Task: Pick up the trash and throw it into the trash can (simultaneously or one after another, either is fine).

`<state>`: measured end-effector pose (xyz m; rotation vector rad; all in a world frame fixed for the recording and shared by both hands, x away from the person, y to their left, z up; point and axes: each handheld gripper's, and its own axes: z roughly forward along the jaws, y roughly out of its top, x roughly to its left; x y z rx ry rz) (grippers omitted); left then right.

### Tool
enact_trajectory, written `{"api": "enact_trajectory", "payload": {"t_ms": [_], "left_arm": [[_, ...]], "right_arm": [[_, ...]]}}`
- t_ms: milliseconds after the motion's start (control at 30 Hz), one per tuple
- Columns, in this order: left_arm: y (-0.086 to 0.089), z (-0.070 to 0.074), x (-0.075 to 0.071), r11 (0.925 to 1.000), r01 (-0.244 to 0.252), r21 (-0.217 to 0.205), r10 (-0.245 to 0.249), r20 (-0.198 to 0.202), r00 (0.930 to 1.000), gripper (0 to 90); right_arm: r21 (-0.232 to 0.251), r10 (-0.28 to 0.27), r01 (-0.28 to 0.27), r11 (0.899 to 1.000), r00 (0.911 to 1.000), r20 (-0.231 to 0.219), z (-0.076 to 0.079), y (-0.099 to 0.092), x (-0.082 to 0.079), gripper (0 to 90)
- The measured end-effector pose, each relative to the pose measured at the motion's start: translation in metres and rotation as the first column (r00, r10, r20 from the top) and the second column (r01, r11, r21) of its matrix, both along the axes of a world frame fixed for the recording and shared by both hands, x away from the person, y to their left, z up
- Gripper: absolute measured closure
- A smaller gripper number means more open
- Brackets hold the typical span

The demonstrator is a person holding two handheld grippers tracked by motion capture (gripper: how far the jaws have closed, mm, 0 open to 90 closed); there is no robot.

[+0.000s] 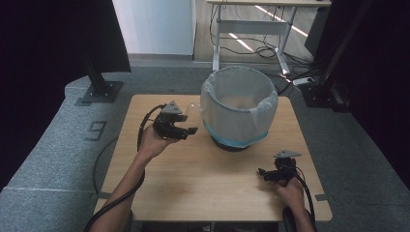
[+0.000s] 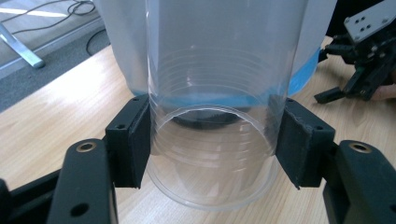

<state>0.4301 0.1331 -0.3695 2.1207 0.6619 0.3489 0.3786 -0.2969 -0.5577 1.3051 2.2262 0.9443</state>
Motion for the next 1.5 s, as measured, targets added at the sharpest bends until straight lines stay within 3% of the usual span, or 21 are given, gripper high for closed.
{"api": "enact_trajectory", "payload": {"t_ms": [833,1100,1500], "left_arm": [[-0.01,0.066,0.01,0.9996,0.014,-0.026,-0.013,0.025,0.9996,34.5],[-0.02,0.087,0.015,0.9993,0.022,-0.03,-0.021,0.035,0.9992,34.5],[-0.045,0.108,0.027,0.999,0.039,-0.022,-0.037,0.056,0.9977,34.5]], "right_arm": [[0.0,0.001,-0.001,1.0,1.0,0.001,0.0,0.0,0.0,0.0],[0.0,0.001,-0.001,1.0,1.0,0.0,0.0,0.0,0.0,0.0],[-0.001,0.001,-0.001,1.0,1.0,0.0,0.0,0.0,0.0,0.0]]}}
